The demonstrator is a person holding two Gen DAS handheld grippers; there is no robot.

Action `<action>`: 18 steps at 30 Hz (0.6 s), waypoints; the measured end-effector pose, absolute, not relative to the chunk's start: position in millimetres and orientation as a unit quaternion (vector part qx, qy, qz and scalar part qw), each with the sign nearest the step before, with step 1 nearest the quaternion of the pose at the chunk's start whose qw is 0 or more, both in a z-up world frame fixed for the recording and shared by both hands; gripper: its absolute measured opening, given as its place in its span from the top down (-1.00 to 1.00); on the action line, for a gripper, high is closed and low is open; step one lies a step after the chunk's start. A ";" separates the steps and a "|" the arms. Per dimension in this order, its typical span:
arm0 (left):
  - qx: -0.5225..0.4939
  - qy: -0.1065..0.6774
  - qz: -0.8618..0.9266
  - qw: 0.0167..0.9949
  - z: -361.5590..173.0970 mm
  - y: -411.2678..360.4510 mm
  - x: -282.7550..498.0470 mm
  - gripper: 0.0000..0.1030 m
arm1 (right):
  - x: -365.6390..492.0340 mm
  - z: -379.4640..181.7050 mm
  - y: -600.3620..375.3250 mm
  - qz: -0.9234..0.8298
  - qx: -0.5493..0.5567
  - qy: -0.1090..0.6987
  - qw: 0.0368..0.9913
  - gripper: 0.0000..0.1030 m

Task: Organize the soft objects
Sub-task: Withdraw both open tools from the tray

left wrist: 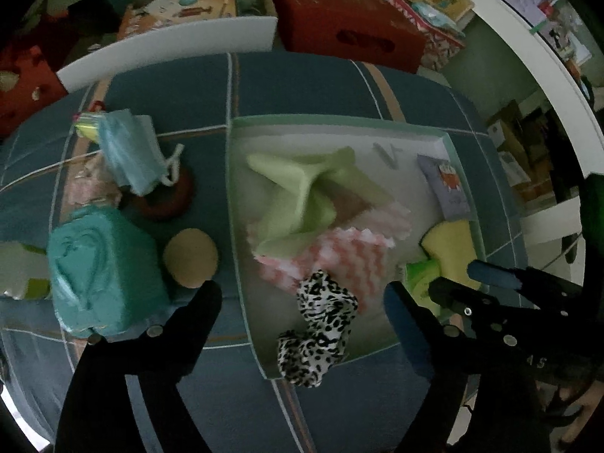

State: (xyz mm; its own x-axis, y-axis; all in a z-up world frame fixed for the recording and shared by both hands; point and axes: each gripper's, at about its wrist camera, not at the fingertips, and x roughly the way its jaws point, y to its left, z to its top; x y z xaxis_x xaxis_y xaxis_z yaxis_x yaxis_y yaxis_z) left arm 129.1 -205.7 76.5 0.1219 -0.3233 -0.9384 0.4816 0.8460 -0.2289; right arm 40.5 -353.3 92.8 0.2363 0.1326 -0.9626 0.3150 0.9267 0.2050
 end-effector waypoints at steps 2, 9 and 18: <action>0.066 0.600 -0.265 0.752 84.1 -196.5 127.9 -0.76 | 38.2 96.9 -350.7 -0.060 0.176 0.615 0.766 -0.40; 0.060 0.589 -0.250 0.766 102.0 -180.3 124.7 -0.83 | 30.4 112.2 -340.4 -0.064 0.155 0.614 0.771 -0.40; 0.063 0.582 -0.230 0.777 116.2 -159.5 124.2 -0.83 | 25.5 129.7 -327.3 -0.064 0.138 0.607 0.780 -0.40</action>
